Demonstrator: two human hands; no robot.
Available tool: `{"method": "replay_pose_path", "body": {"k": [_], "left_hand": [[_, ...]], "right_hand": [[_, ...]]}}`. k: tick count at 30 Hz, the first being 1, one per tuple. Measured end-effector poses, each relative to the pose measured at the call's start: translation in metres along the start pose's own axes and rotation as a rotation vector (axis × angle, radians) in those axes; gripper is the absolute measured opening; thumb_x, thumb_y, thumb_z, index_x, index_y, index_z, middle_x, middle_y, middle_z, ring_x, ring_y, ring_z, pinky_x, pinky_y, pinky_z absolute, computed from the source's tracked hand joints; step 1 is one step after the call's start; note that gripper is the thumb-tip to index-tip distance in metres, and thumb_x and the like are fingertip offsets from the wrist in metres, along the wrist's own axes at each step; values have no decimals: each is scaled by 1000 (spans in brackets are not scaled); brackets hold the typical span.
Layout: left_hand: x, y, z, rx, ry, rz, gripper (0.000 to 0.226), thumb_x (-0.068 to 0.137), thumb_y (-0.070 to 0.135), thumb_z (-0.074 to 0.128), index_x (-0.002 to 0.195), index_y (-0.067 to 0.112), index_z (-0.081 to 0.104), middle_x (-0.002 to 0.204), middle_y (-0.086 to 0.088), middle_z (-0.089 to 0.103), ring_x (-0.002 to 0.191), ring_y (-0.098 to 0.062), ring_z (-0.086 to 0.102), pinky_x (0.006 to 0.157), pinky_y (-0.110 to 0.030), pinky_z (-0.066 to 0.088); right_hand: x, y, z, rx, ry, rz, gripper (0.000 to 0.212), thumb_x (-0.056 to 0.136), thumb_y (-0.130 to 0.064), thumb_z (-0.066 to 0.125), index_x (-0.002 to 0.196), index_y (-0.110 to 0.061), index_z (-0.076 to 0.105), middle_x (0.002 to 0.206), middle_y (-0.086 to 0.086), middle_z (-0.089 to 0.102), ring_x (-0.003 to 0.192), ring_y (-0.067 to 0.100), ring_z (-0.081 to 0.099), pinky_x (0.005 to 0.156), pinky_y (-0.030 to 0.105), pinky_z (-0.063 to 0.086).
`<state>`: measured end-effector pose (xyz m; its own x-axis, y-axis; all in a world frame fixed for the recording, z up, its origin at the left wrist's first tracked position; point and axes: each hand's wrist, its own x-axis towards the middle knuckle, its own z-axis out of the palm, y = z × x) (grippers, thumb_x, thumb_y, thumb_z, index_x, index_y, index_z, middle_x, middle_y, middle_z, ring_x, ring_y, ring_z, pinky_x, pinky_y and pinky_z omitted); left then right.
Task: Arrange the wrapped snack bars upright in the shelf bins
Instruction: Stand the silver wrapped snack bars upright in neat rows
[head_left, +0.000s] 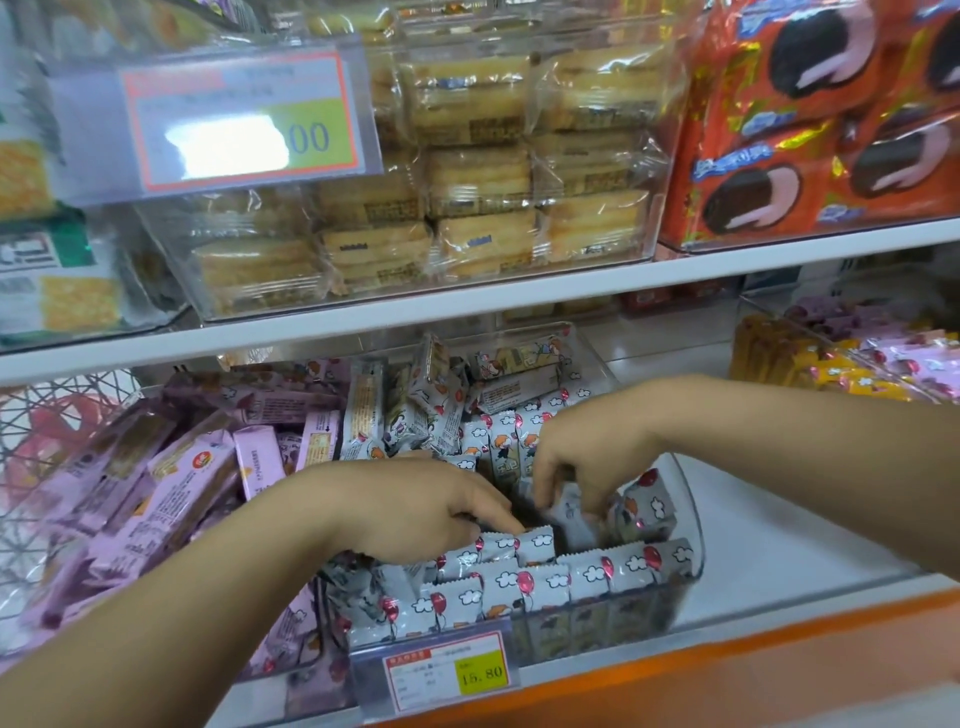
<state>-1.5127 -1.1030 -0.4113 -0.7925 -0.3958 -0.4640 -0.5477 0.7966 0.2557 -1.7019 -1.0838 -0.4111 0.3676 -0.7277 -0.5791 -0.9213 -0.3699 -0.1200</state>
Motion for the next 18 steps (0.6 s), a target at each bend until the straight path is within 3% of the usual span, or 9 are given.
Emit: {"method": "replay_pose_path", "body": {"k": [2, 4, 8, 11, 14, 16, 18], "left_hand": [[0, 1, 0, -9, -1, -6, 38, 101, 21, 39, 132, 40, 50, 144, 28, 35, 131, 7, 30, 112, -18, 20], [1, 2, -1, -11, -1, -16, 38, 101, 21, 39, 132, 39, 51, 144, 27, 36, 131, 6, 31, 112, -19, 22], [4, 2, -1, -34, 13, -38, 36, 100, 19, 41, 129, 35, 55, 141, 20, 44, 128, -1, 41, 109, -29, 33], [6, 3, -1, -42, 40, -57, 34, 98, 21, 42, 124, 36, 58, 136, 15, 51, 122, -6, 49, 105, -33, 39], [6, 6, 2, -8, 65, -80, 31, 97, 26, 43, 121, 38, 59, 131, 11, 56, 116, -12, 54, 101, -36, 42], [6, 9, 4, 18, 88, -96, 30, 95, 30, 43, 119, 38, 59, 125, 11, 59, 110, -15, 58, 97, -38, 45], [5, 14, 6, 40, 111, -118, 30, 95, 32, 42, 120, 39, 58, 122, 12, 60, 106, -15, 60, 95, -37, 47]], "right_hand": [[3, 2, 9, -64, 22, 43, 32, 80, -28, 72, 111, -20, 67, 120, -2, 63, 107, 16, 57, 91, 31, 47], [5, 5, 16, -71, 66, 74, 23, 80, -29, 72, 99, -17, 67, 108, 1, 65, 100, 21, 60, 86, 36, 50], [-5, 5, 18, 17, 212, 88, 19, 83, -23, 69, 92, -22, 52, 76, -6, 53, 64, 11, 52, 61, 30, 44], [-25, 3, 11, 102, 421, 81, 26, 83, -25, 69, 105, -26, 55, 79, -13, 50, 72, 13, 57, 65, 28, 44], [-53, 7, 13, 212, 636, 125, 24, 83, -30, 69, 106, -29, 62, 101, -15, 59, 90, 6, 55, 77, 25, 45], [-71, 6, 25, 373, 778, 121, 17, 82, -31, 70, 99, -29, 67, 93, -25, 58, 75, -7, 51, 66, 11, 39], [-82, 0, 40, 566, 918, 103, 4, 84, -32, 68, 87, -29, 68, 73, -29, 59, 64, -8, 51, 55, 10, 35]]}}
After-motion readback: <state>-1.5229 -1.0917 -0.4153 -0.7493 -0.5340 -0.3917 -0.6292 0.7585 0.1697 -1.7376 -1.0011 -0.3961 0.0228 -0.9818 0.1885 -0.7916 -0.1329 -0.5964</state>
